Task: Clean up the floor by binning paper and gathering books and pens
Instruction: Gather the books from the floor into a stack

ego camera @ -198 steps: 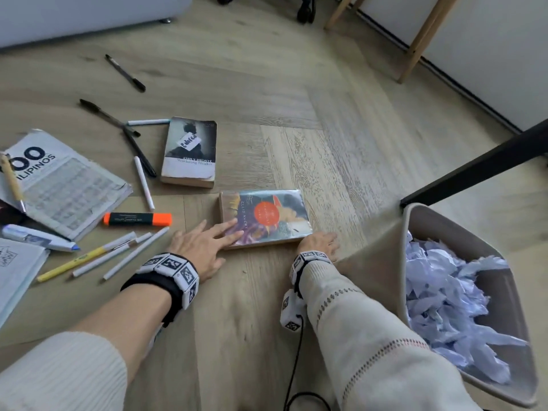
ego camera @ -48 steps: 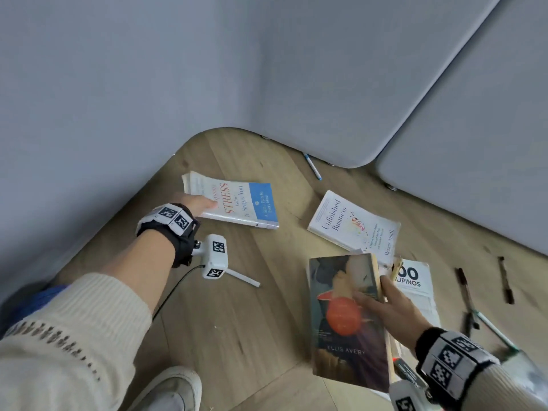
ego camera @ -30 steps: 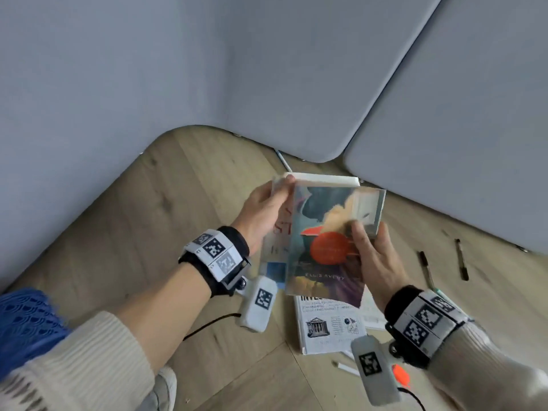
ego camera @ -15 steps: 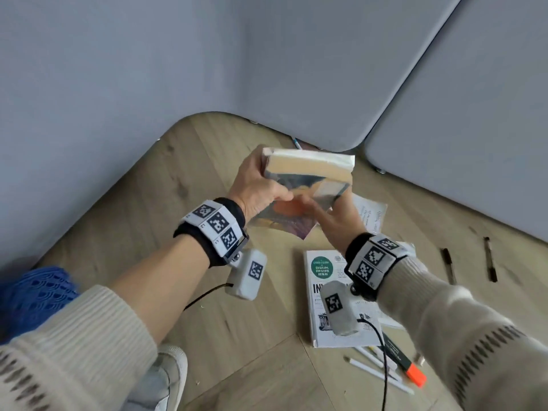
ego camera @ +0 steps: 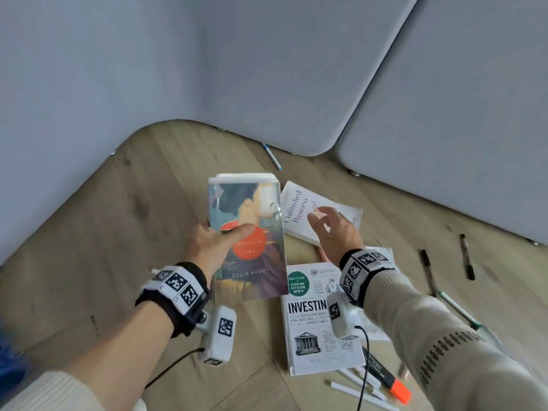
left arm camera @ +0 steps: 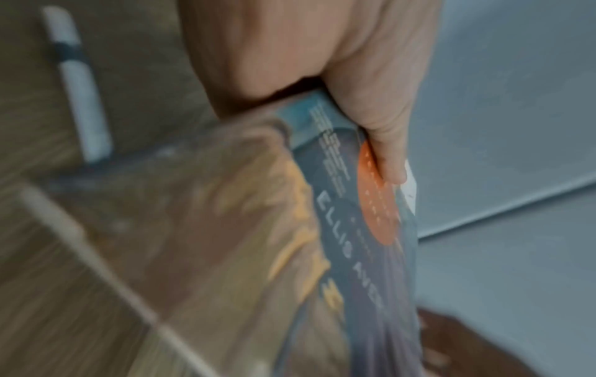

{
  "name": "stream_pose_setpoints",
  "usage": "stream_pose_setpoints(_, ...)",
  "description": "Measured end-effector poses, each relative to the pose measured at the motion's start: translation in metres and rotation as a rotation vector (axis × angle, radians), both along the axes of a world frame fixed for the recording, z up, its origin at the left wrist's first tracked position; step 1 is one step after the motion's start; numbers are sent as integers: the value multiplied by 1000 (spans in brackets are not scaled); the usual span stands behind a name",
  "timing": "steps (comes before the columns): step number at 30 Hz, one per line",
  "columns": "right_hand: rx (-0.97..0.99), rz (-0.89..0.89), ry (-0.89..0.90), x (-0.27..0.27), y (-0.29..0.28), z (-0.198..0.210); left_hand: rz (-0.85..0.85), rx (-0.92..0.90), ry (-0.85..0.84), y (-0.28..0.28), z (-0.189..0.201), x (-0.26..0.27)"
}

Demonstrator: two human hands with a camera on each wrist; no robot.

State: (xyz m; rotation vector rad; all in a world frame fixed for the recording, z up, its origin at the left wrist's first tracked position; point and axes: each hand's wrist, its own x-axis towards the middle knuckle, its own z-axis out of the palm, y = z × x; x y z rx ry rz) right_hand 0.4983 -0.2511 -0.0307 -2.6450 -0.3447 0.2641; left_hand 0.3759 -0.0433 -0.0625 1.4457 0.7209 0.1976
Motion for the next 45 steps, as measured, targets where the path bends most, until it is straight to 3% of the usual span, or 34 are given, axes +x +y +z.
stream_pose_setpoints(2, -357, -3, 6, 10, -32, -17, 21, -81, 47, -3, -8, -6)
stream_pose_setpoints(4, -500, -41, 61, 15, -49, -35, 33, -139, 61, -2, -11, -14)
stream_pose_setpoints(8, -331, -345, 178, 34, -48, -43, 74, -355, 122, -1, -15, -23)
stream_pose_setpoints(11, -265, -430, 240, 45, -42, -52, 45, -461, 181, -1, -6, -22)
stream_pose_setpoints(14, -40, -585, 304, 47, -38, -53, 35, -470, 168, -3, 12, -22)
stream_pose_setpoints(16, 273, -639, 363, 43, -35, -41, 23, -519, 173, -7, 22, -22)
stream_pose_setpoints(19, 821, -624, 396, 21, -21, -9, 22, -689, 110, -15, 26, -25)
stream_pose_setpoints(21, 1032, -540, 432, -3, -13, 11, 33, -803, 58, -24, 32, -25)
stream_pose_setpoints(26, 1251, -296, 734, -62, -10, 48, -22, -849, 39, -48, 41, -19)
stream_pose_setpoints(32, 1245, -102, 910, -74, -18, 75, -36, -1002, -152, -36, 58, -16)
stream_pose_setpoints(36, 1188, -77, 694, -52, -29, 95, -38, -647, -139, -13, 70, -14)
stream_pose_setpoints(39, 924, 43, 608, -34, -17, 95, -58, -295, -332, 1, 84, -11)
stream_pose_setpoints(41, 774, 206, 589, -31, 4, 89, -161, -66, -394, 2, 93, -9)
stream_pose_setpoints(45, 789, 315, 445, -28, 37, 68, -219, 99, -436, 8, 86, -2)
